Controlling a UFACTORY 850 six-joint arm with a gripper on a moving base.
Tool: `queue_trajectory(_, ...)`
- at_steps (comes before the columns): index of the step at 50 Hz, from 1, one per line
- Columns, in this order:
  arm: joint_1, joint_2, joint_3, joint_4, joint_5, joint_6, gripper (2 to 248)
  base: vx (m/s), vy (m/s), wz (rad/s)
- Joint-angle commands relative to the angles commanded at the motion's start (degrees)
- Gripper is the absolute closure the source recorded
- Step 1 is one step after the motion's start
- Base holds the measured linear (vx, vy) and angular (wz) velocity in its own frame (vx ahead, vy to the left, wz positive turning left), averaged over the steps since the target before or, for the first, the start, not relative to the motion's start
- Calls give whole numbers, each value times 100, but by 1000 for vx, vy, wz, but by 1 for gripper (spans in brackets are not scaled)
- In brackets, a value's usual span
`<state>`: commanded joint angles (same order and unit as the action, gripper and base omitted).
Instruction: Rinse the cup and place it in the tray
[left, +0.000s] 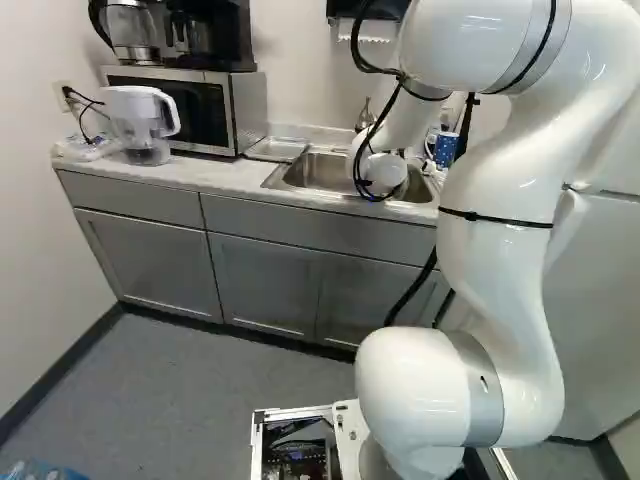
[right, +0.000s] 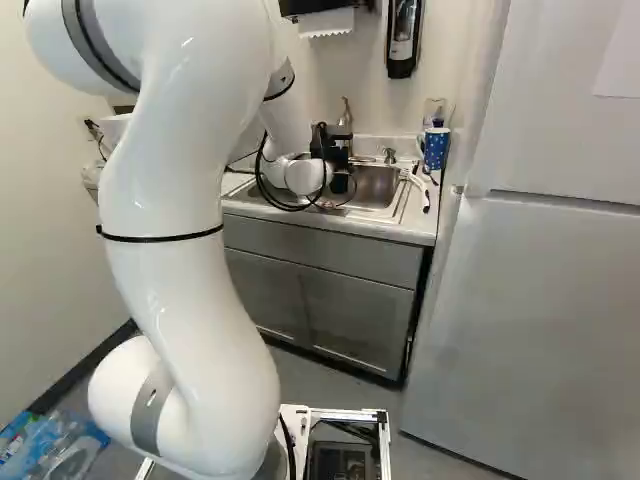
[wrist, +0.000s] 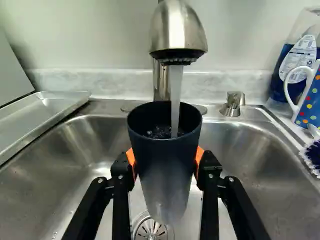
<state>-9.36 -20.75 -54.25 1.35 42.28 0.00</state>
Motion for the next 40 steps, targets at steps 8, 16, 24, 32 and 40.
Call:
queue_trajectory(8, 0, 0, 0, 0, 0, 0, 125, 0, 0, 0)
queue_trajectory(16, 0, 0, 0, 0, 0, 0, 125, 0, 0, 0)
queue_trajectory(24, 0, 0, 0, 0, 0, 0, 125, 0, 0, 0)
queue_trajectory(32, 0, 0, 0, 0, 0, 0, 125, 0, 0, 0)
queue_trajectory(40, 0, 0, 0, 0, 0, 0, 125, 0, 0, 0)
